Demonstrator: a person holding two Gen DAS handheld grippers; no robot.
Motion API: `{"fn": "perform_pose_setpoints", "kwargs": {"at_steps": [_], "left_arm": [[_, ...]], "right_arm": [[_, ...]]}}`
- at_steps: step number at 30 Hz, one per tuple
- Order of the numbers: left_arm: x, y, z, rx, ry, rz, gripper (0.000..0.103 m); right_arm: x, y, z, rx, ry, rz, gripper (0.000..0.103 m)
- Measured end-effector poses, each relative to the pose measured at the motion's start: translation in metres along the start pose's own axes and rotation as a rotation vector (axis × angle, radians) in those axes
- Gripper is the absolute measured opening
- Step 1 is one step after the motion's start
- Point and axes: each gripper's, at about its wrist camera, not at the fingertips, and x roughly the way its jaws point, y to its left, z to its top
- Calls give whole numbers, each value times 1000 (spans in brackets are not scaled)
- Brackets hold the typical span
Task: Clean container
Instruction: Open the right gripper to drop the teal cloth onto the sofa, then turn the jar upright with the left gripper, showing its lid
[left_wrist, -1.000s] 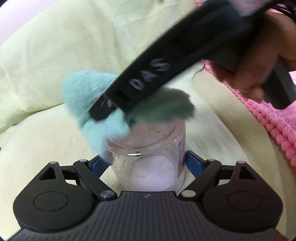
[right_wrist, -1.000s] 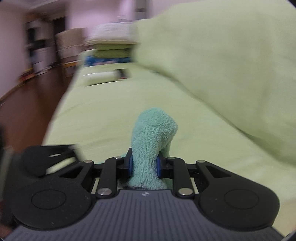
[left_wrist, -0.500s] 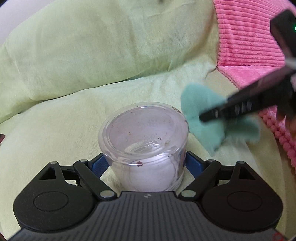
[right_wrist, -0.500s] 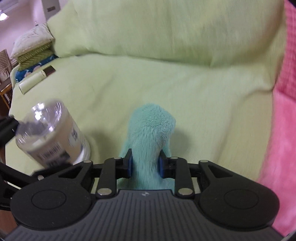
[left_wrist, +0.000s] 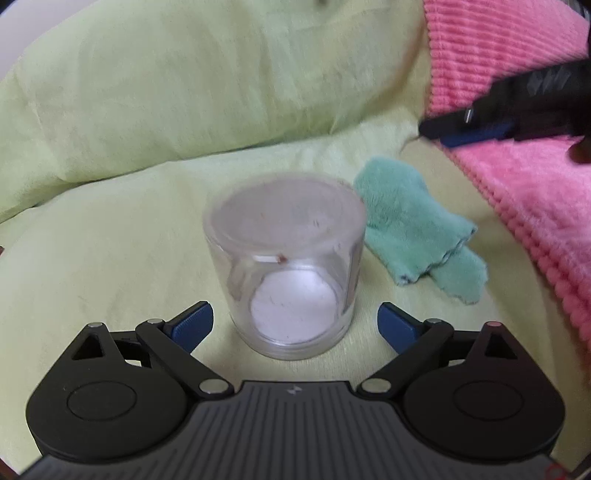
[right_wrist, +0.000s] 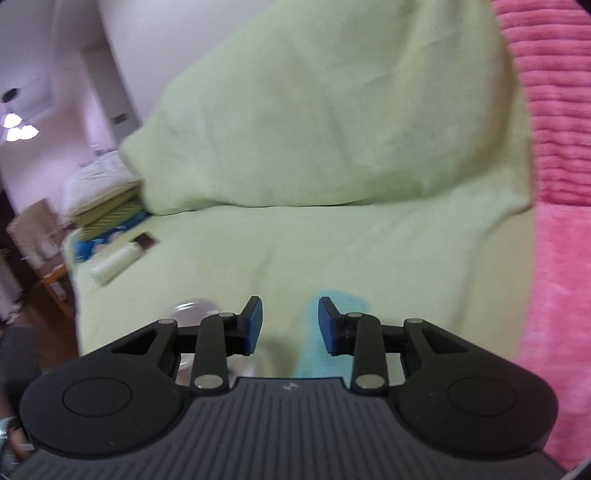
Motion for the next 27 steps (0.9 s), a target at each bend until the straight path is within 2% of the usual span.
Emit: {"fn": "perform_pose_setpoints", "kwargs": {"at_steps": [3, 6, 8, 12, 14, 19, 27], "left_arm": [[10, -1, 0, -10, 22, 9, 84], [9, -2, 8, 2, 34, 11, 83], [2, -5, 14, 35, 44, 26, 82], [-21, -1, 23, -4, 22, -9, 82], [-23, 2, 26, -26, -13, -29, 82], [-7, 6, 37, -48, -62, -22, 83], [30, -7, 38, -101, -56, -11, 89]], "right_arm": [[10, 10, -5, -30, 14, 57, 30], [9, 20, -5, -66, -25, 141, 29], [9, 23, -4, -68, -48, 154, 29], [26, 21, -3, -38, -38, 138, 29], [36, 19, -2, -22, -36, 93, 29], [44, 9, -3, 24, -58, 40, 29], [41, -16, -7, 106, -76, -44, 29]]}}
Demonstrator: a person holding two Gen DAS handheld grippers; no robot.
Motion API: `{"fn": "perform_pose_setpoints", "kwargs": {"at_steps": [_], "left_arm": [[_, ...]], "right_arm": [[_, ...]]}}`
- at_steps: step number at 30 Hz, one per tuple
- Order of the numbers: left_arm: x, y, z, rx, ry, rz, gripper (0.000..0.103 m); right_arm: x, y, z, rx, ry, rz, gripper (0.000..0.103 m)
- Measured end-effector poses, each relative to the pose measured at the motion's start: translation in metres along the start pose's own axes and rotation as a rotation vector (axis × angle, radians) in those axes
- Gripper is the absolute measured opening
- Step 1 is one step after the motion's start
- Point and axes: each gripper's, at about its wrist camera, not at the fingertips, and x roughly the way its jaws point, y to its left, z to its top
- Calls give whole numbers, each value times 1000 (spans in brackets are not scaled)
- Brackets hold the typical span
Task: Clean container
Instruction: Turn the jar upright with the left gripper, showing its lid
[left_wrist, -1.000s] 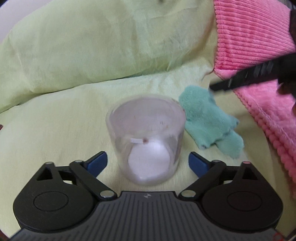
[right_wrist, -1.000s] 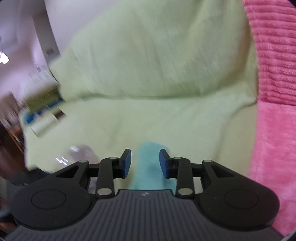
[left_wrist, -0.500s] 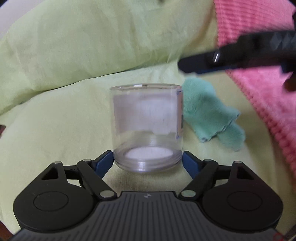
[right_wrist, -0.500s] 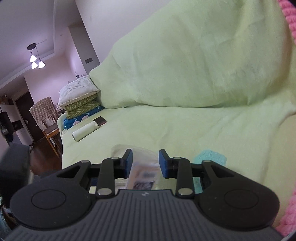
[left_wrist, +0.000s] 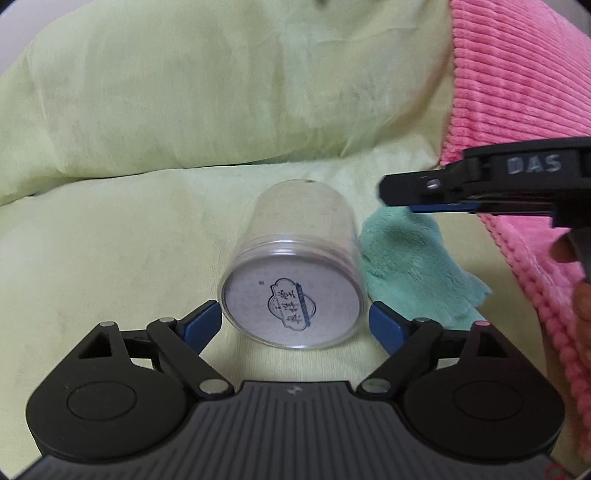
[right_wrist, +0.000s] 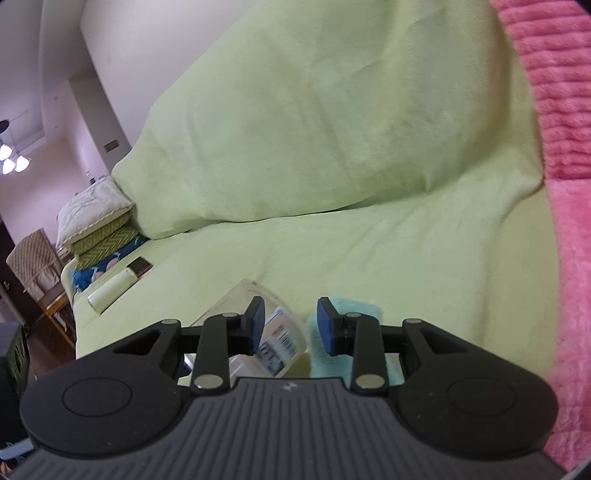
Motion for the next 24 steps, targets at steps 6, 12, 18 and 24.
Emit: {"fn": "perform_pose_setpoints", "kwargs": {"at_steps": [6, 12, 18, 24], "left_arm": [[3, -8, -1, 29, 1, 21, 83], [-21, -4, -4, 82, -32, 26, 71], [-29, 0, -13, 103, -58, 15, 92], [-17, 8, -17, 146, -70, -23, 101]], "right_arm": [[4, -11, -1, 31, 33, -41, 29], [3, -14, -2, 46, 37, -47, 29], [7, -14, -4, 46, 52, -40, 29], [8, -16, -4, 68, 55, -32, 29]]}}
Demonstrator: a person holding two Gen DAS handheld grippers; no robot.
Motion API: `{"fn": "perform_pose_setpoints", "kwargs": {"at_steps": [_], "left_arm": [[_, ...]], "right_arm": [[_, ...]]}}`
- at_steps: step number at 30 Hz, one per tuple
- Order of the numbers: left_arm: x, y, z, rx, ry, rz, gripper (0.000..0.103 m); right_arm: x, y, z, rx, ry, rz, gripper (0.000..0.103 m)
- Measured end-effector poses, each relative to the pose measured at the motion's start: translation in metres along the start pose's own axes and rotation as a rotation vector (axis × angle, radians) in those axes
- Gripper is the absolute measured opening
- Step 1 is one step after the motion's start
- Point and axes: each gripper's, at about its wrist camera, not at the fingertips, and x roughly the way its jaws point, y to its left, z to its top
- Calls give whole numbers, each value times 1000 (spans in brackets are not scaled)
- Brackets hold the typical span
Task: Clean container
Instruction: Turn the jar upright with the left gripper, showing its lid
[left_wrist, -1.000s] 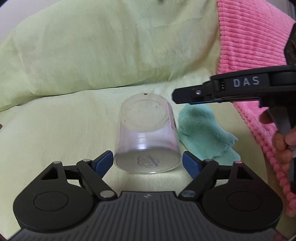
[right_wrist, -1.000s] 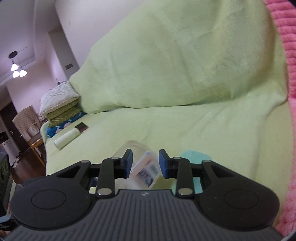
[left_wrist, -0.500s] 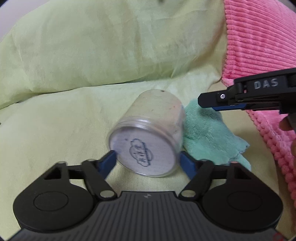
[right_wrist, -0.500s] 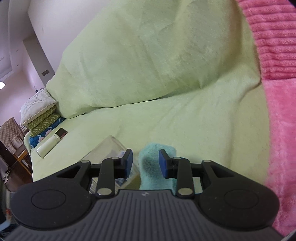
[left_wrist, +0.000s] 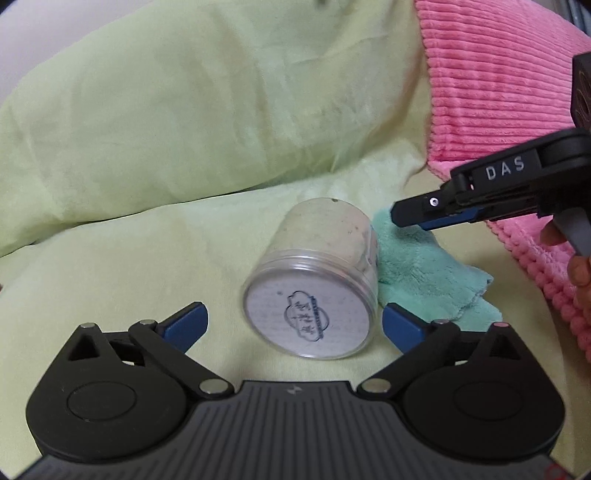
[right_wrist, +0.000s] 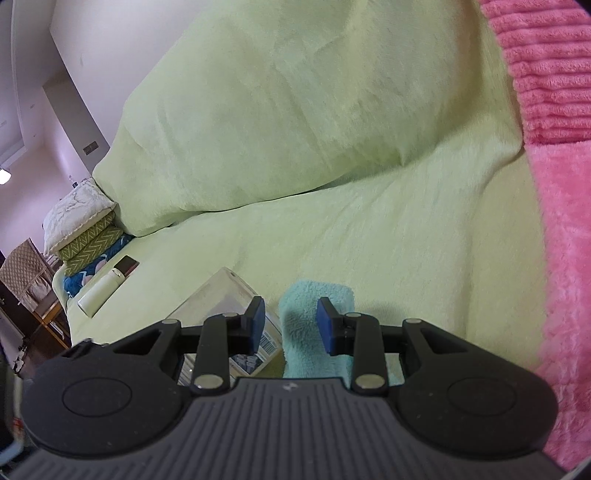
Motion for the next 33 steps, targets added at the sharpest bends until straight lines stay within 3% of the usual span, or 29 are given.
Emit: {"fn": "perform_pose_setpoints", "kwargs": {"at_steps": [6, 10, 20, 33], "left_arm": [[18, -8, -3, 78, 19, 29, 101], [23, -4, -1, 66, 30, 8, 87], [5, 8, 9, 45, 67, 15, 87], [-17, 10, 19, 20, 14, 23, 86]], "right_arm": [[0, -3, 0, 19, 4, -3, 29], [0, -3, 0, 13, 6, -6, 29], [0, -7, 1, 11, 6, -33, 29], [3, -9, 1, 10, 20, -46, 29]]}}
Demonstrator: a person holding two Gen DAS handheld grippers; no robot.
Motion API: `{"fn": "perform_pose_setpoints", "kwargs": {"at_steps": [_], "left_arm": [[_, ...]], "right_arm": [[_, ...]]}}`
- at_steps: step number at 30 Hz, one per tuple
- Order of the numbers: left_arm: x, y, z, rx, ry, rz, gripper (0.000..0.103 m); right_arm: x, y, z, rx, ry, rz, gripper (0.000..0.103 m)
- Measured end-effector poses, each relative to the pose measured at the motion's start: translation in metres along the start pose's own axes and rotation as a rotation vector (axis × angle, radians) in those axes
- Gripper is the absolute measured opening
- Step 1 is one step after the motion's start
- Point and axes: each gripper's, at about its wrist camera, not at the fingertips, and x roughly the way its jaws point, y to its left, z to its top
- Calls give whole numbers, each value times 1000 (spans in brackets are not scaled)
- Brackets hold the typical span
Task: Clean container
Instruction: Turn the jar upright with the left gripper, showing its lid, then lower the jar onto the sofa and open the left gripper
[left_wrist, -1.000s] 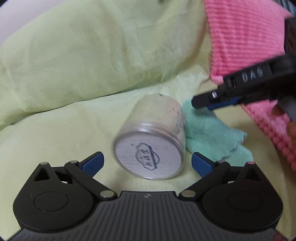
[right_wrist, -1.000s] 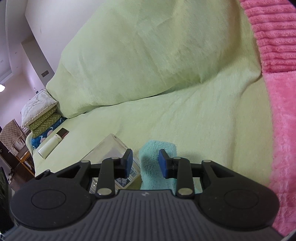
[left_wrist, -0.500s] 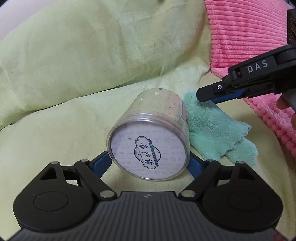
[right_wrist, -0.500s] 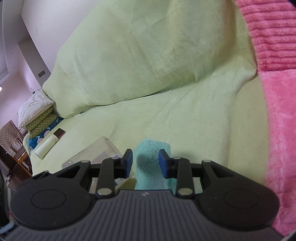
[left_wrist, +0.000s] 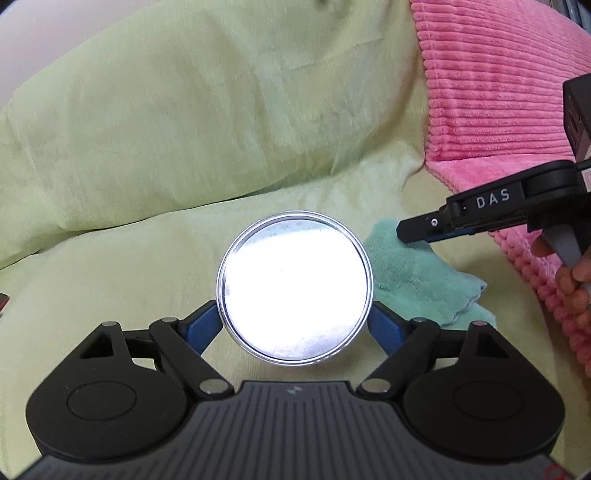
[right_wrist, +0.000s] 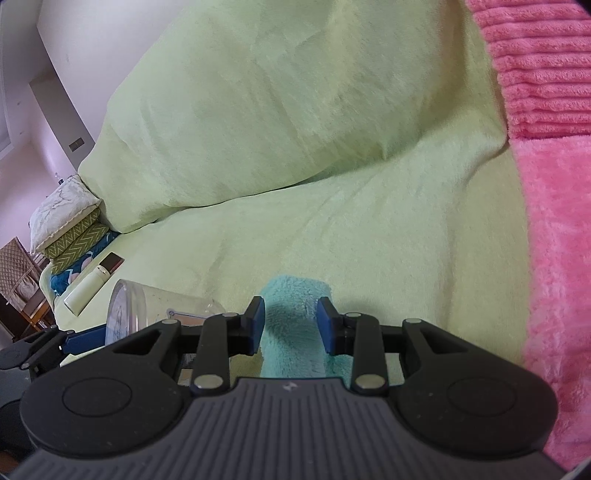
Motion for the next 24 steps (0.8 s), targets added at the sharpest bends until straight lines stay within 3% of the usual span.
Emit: {"fn": "perform_pose_setpoints", "kwargs": {"at_steps": [24], "left_arm": [[-8, 8, -10, 23, 23, 23, 86]], "right_arm": [[-8, 3, 1, -20, -5, -4, 29]]}}
